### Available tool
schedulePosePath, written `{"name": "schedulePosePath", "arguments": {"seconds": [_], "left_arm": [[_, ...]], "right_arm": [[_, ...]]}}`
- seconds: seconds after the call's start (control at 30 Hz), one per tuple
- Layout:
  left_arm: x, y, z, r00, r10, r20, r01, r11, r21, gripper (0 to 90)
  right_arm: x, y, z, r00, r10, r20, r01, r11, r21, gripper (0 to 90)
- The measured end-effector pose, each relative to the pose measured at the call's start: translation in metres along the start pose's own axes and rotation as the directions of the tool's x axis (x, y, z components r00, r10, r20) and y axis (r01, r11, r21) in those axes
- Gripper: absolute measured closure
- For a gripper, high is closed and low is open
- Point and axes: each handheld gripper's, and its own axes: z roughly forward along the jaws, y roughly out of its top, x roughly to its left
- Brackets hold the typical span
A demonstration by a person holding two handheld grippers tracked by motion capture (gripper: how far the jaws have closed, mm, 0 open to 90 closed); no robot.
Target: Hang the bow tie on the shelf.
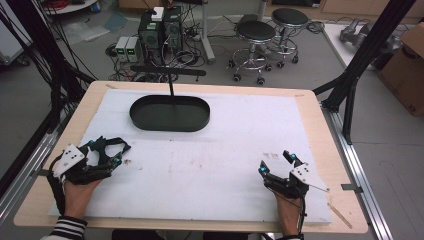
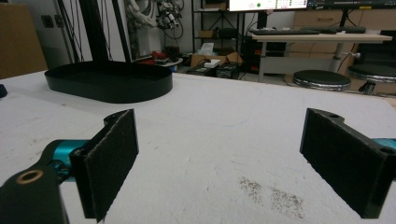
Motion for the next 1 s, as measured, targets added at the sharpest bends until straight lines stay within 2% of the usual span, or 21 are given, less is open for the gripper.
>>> {"name": "schedulePosePath", "arguments": {"seconds": [0.03,0.1,0.13,0.2,0.27,0.3,0.33,0.4,0.53,0.57,0.6,0.7,0.73,0.77,0.8,0.87,0.9,0.97,1.0], "left_arm": [[0.000,0.000,0.000,1.0000,0.000,0.000,0.000,1.0000,0.000,14.9],[0.002,0.005,0.000,0.9995,0.010,0.031,-0.011,0.9985,0.053,14.9],[0.002,0.005,0.000,0.9995,0.010,0.031,-0.011,0.9985,0.053,14.9],[0.007,0.011,0.001,0.9990,-0.015,0.041,0.011,0.9946,0.103,14.9],[0.009,0.013,0.002,0.9990,-0.022,0.040,0.017,0.9927,0.120,15.0],[0.013,0.019,0.003,0.9985,-0.036,0.040,0.030,0.9873,0.156,15.0],[0.013,0.019,0.003,0.9985,-0.036,0.040,0.030,0.9873,0.156,15.1],[0.021,0.026,0.004,0.9962,-0.062,0.061,0.047,0.9764,0.211,15.1],[0.027,0.034,0.007,0.9933,-0.061,0.098,0.031,0.9593,0.281,15.1],[0.027,0.034,0.007,0.9933,-0.061,0.098,0.031,0.9593,0.281,15.1],[0.029,0.038,0.010,0.9922,-0.044,0.117,0.004,0.9465,0.323,15.3],[0.030,0.043,0.014,0.9893,-0.010,0.146,-0.048,0.9180,0.394,15.4],[0.030,0.043,0.014,0.9893,-0.010,0.146,-0.048,0.9180,0.394,15.4],[0.030,0.045,0.017,0.9868,0.015,0.162,-0.083,0.9005,0.427,15.4],[0.029,0.047,0.019,0.9850,0.027,0.170,-0.102,0.8897,0.445,15.4],[0.028,0.049,0.022,0.9819,0.039,0.185,-0.124,0.8734,0.471,15.6],[0.028,0.050,0.025,0.9790,0.051,0.197,-0.143,0.8603,0.489,15.9],[0.028,0.051,0.027,0.9759,0.070,0.206,-0.168,0.8446,0.508,17.0],[0.028,0.052,0.029,0.9739,0.074,0.214,-0.179,0.8327,0.524,17.7]], "right_arm": [[0.000,0.000,0.000,1.0000,-0.001,-0.001,0.001,1.000,0.000,10.5],[0.000,0.000,0.000,1.0000,0.004,-0.001,-0.004,1.000,-0.001,10.5],[0.000,0.000,0.000,1.0000,0.004,-0.001,-0.004,1.000,-0.001,10.5],[0.000,0.000,0.000,1.0000,-0.002,-0.001,0.002,1.000,-0.002,10.5],[0.000,0.000,0.000,1.0000,-0.005,-0.001,0.005,1.000,-0.003,10.5],[0.000,0.000,0.000,1.0000,-0.005,0.001,0.005,1.000,-0.003,10.5],[0.001,0.000,0.000,1.0000,-0.004,0.001,0.004,1.000,-0.004,10.5],[0.001,0.000,0.000,1.0000,-0.003,0.001,0.003,1.000,-0.005,10.5],[0.001,0.000,0.000,1.0000,-0.001,0.002,0.001,1.000,-0.004,10.5],[0.001,0.000,0.000,1.0000,-0.001,0.002,0.001,1.000,-0.004,10.5],[0.001,0.000,0.000,1.0000,0.003,0.002,-0.003,1.000,-0.004,10.5],[0.001,0.000,0.000,1.0000,0.001,0.003,-0.001,1.000,-0.004,10.5],[0.001,0.000,0.000,1.0000,0.001,0.003,-0.001,1.000,-0.004,10.5],[0.001,0.000,0.000,1.0000,0.001,0.003,-0.001,1.000,-0.004,10.5],[0.001,0.000,0.000,1.0000,0.002,0.003,-0.002,1.000,-0.004,10.5],[0.001,0.000,0.000,1.0000,0.003,0.003,-0.003,1.000,-0.004,10.5],[0.001,0.000,0.000,1.0000,0.002,0.003,-0.002,1.000,-0.005,10.5],[0.001,0.000,0.000,1.0000,0.001,0.003,-0.001,1.000,-0.005,10.5],[0.001,0.000,0.000,1.0000,0.000,0.003,0.000,1.000,-0.006,10.5]]}}
